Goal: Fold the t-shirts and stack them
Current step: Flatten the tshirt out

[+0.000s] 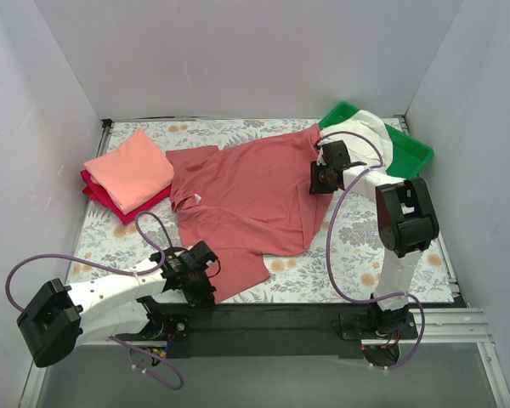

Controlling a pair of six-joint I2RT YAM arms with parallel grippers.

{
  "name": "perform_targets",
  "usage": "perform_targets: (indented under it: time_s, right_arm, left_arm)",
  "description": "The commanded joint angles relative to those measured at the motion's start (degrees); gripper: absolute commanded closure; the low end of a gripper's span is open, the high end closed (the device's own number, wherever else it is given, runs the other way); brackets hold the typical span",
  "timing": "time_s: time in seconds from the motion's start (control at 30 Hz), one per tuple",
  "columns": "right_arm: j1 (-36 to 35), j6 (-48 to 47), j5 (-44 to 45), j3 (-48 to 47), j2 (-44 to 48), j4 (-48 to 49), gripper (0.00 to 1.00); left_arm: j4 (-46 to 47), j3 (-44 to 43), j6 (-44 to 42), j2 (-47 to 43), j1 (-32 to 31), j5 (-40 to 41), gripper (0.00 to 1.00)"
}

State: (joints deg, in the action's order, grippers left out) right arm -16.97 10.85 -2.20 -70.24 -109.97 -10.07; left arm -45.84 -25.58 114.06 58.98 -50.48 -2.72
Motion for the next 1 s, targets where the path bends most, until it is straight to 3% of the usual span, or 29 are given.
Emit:
perform_targets:
  time_s: [0.0,0.03,0.2,0.27,0.67,0.97]
  right_arm:
    - [0.2,0.2,-1.5,-1.8,-0.2,1.0,0.71]
    - [0.2,0.2,-1.6,-1.6,-0.2,1.1,0.77]
    - [0.2,0.9,-0.5,0.2,2.3,1.0,0.86]
    - [0.2,1.2,-0.2,0.9,3.4,1.1,0.98]
    - [0.2,4.1,7.0,10.3,15.0,-0.4,0.99]
    - [0.1,11.0,15.9,28.5,37.2,-7.6,0.99]
  left_arm:
    - [0.1,0.3,0.9,-0.5,0.4,8.8,1.00]
    - [0.1,0.2,0.9,-0.6,0.4,8.8,1.00]
    - [-0.3,0.1,1.0,-1.1,0.4,9.0,1.00]
    - [-0.4,0.1,1.0,-1.1,0.4,9.0,1.00]
    - [-1.7,0.0,1.6,-3.6,0.4,10.2,1.00]
    - [-2.6,-1.4,1.1,-7.7,0.4,12.9,1.00]
